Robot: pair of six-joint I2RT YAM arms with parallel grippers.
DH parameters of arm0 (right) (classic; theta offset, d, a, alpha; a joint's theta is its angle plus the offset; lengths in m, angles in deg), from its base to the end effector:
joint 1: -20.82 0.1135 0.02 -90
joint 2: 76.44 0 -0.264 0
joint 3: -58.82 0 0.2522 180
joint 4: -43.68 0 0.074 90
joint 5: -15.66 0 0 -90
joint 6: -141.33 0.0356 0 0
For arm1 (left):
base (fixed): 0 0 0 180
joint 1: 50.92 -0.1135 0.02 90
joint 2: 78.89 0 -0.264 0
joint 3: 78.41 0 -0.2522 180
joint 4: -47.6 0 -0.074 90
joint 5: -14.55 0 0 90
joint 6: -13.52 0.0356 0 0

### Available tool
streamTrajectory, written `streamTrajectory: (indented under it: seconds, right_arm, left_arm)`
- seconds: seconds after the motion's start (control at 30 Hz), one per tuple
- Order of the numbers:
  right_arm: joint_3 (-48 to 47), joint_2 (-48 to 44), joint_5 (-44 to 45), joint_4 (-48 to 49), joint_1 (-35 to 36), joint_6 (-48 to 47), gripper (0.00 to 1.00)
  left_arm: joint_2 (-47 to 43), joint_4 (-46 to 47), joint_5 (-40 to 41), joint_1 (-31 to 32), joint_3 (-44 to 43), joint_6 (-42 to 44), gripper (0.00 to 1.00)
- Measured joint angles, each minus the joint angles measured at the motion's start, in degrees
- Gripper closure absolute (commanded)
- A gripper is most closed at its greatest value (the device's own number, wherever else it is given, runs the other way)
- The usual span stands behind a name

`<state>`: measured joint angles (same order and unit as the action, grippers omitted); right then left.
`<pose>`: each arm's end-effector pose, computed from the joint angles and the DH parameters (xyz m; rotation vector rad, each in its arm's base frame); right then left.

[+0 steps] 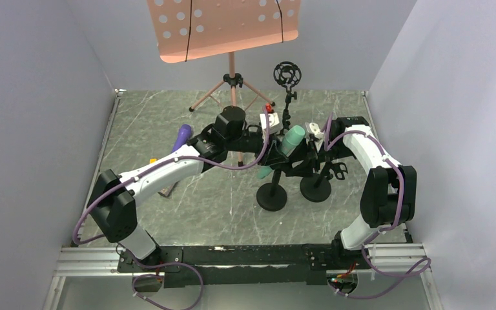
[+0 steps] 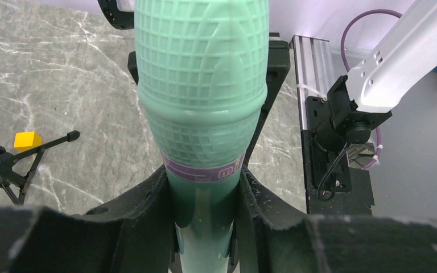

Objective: Attach the microphones to the stand

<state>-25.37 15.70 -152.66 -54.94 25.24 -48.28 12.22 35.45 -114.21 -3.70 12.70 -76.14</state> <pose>0.2530 0.0545 0.2646 -1.3973 1.3851 1.2831 0.2388 -0.2909 0.3424 1.2163 1.4993 -1.1761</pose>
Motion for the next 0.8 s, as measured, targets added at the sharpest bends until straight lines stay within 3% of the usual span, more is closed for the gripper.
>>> streamTrajectory:
  seconds: [0.1, 0.33, 0.63, 0.8]
  right_arm:
    - [0.0, 0.0, -0.3, -0.2, 0.1, 0.0, 0.38]
    - [0.0, 0.0, -0.8, -0.2, 0.0, 0.0, 0.29]
    - [0.0, 0.0, -0.9, -0.2, -0.9, -0.8, 0.12]
    - [0.6, 0.0, -1.2, -0.2, -1.9, -1.4, 0.07]
  left_arm:
    - [-0.2, 1.9, 0.3, 0.0, 1.0, -1.6, 0.72]
    - [-0.4, 4.6, 1.5, -0.2, 2.3, -4.3, 0.46]
    - [-0.4, 4.6, 2.6, -0.3, 4.5, -6.9, 0.23]
    - [-1.0, 4.7, 2.8, -0.5, 5.6, -7.3, 0.16]
